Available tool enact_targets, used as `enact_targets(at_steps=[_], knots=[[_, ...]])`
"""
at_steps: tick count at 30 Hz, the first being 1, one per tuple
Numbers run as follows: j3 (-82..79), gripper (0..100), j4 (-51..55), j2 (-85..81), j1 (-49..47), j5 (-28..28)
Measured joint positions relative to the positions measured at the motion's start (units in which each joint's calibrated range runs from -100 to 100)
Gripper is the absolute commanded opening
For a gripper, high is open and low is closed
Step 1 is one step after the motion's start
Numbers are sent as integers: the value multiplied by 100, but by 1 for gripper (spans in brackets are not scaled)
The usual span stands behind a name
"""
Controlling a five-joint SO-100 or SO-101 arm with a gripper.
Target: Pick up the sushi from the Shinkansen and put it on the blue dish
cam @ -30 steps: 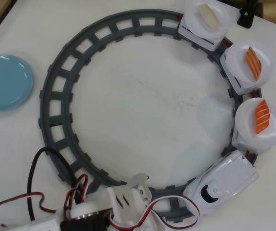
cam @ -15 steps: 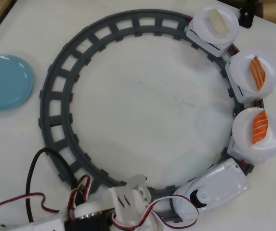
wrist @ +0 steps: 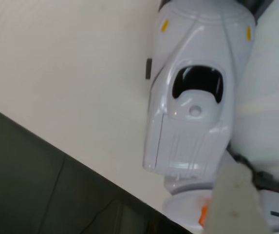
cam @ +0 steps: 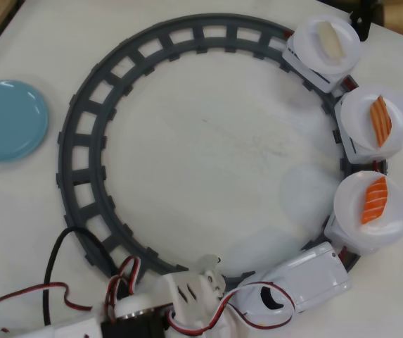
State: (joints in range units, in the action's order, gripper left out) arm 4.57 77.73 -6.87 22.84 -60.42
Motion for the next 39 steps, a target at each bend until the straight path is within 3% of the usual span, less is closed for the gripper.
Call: enact_targets(at_steps=[12, 19, 29, 39], knots=[[-1061, 30, -1361, 118, 8, -21], [-897, 30, -1429, 641, 0, 10], [2031, 30, 261, 2041, 0, 52], [4300, 30, 1050, 3239, 41, 52]])
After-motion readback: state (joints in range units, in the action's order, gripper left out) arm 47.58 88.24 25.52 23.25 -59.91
